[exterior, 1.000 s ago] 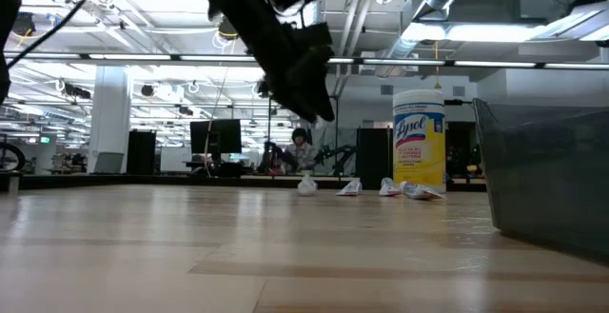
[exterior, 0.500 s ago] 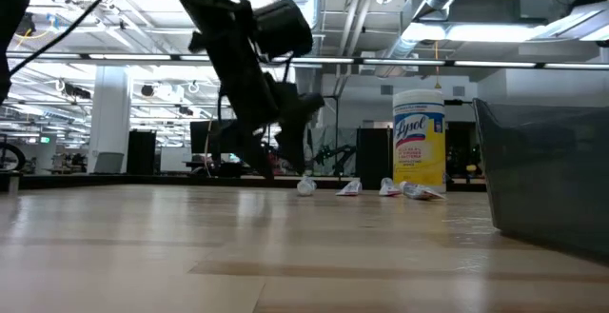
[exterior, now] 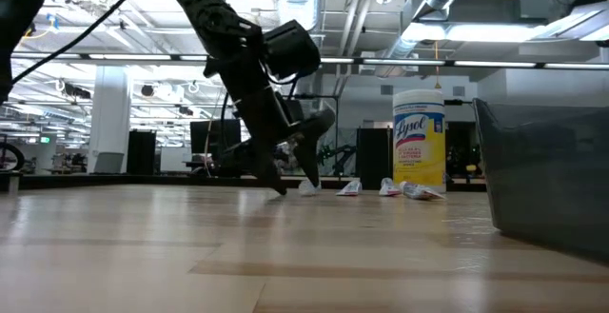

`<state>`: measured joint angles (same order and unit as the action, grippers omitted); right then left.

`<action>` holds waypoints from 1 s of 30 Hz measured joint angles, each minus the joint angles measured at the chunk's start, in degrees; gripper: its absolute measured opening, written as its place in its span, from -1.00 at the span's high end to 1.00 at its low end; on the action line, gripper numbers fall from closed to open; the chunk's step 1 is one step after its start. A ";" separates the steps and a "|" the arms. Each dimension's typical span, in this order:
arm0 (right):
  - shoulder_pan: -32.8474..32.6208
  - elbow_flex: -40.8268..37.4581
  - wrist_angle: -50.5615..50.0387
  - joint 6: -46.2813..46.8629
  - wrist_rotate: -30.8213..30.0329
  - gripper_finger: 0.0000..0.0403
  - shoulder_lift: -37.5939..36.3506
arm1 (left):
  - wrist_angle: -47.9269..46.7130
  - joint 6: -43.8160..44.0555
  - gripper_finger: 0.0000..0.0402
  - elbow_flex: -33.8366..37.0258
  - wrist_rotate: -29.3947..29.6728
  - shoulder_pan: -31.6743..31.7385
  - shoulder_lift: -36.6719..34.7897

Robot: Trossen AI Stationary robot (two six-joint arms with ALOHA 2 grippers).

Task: Pick & Place Travel size toiletries
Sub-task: Put the toothpaste into the black bin

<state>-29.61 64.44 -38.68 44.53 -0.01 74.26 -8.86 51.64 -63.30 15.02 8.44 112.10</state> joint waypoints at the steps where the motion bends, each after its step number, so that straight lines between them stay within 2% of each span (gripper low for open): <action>1: 0.00 0.00 -0.01 -0.06 0.00 0.21 0.00 | 0.02 -0.01 -0.36 -0.53 -0.15 0.15 0.72; 7: 0.00 0.01 -0.08 -0.15 1.37 0.21 0.00 | -2.50 -0.29 -0.36 -2.29 -2.86 0.08 1.46; 10: 0.00 -0.01 -0.10 -0.23 1.66 0.21 0.00 | -5.27 -0.35 -0.29 -2.34 -3.52 0.01 1.25; 18: 0.00 -0.01 -0.08 -1.01 1.70 0.21 0.00 | -7.74 0.71 0.10 -2.19 -4.06 0.28 1.26; 25: 0.00 -0.01 -0.08 -1.02 1.70 0.21 0.00 | -8.72 -2.09 0.45 -2.05 -5.20 0.42 1.32; 30: 0.00 0.01 -0.08 -1.02 1.70 0.21 0.00 | -8.83 -2.16 0.69 -2.00 -8.50 0.80 1.31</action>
<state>-29.61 64.45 -38.76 43.51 1.69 74.26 -17.69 49.47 -65.31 6.52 9.23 113.40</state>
